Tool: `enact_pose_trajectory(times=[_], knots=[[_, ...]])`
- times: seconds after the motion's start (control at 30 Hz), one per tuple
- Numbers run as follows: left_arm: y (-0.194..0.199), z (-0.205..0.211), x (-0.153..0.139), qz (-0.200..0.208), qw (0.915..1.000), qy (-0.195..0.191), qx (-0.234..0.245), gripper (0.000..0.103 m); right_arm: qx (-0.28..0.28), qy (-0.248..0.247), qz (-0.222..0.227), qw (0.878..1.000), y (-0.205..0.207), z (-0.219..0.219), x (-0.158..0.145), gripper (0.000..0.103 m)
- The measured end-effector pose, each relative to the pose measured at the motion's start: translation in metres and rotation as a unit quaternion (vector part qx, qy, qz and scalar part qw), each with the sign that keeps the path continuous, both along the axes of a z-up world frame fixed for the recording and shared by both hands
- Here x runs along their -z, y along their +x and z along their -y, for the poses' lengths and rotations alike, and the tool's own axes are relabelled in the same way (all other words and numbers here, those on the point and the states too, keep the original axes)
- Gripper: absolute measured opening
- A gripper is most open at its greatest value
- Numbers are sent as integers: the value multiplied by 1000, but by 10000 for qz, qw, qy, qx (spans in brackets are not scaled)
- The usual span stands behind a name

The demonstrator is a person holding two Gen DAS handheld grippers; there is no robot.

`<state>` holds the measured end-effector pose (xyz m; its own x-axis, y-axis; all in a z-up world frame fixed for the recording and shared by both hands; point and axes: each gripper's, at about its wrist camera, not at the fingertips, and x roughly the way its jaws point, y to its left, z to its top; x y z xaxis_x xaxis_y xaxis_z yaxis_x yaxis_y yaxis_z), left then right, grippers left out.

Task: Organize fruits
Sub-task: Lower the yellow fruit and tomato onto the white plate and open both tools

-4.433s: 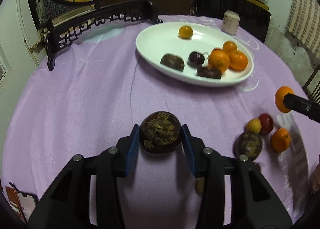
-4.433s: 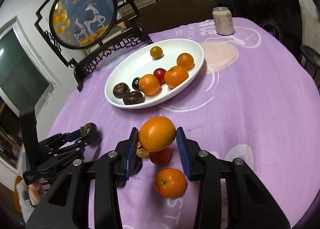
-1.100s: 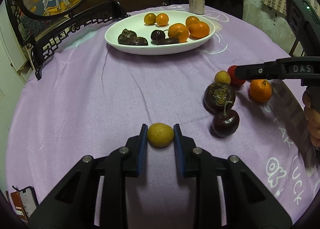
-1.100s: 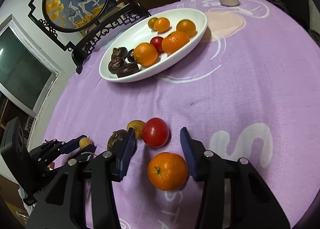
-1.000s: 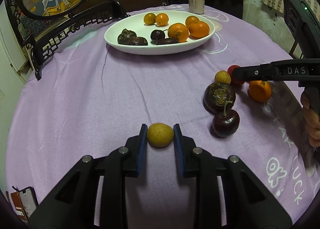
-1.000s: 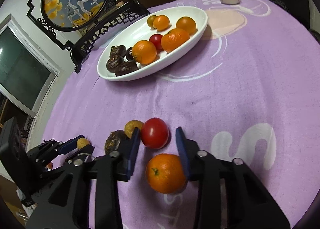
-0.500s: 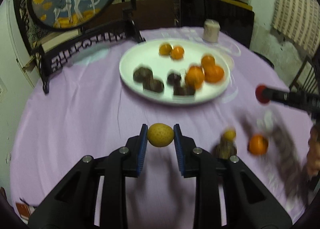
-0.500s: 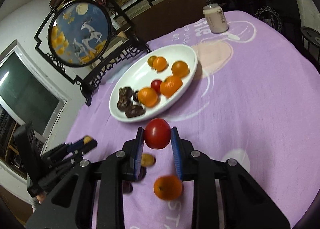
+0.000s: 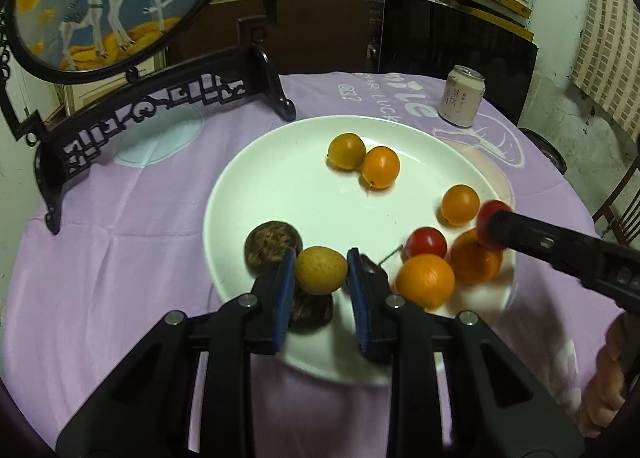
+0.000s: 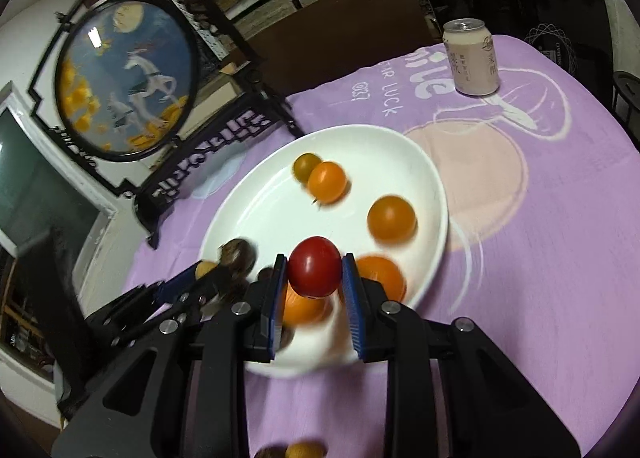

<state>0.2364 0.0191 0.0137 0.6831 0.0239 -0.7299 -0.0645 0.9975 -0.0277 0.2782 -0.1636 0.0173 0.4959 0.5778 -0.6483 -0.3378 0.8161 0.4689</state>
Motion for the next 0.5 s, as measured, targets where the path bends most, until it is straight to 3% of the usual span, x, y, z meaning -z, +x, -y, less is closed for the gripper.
enact_pose_trajectory(times=[0.03, 0.1, 0.3, 0.5], knots=[[2, 0, 2, 3, 10000, -2, -21, 30, -14, -23, -28, 10000, 5, -3, 3, 30], [1, -1, 4, 36, 9999, 71, -69, 58, 65, 85, -155, 9998, 12, 1, 12, 38], [-8, -9, -9, 208, 9997, -131, -97, 58, 69, 226, -42, 9997, 5, 13, 5, 43], [-25, -6, -15, 196, 9996, 50, -171, 59, 6, 333, -120, 9994, -18, 22, -3, 44]])
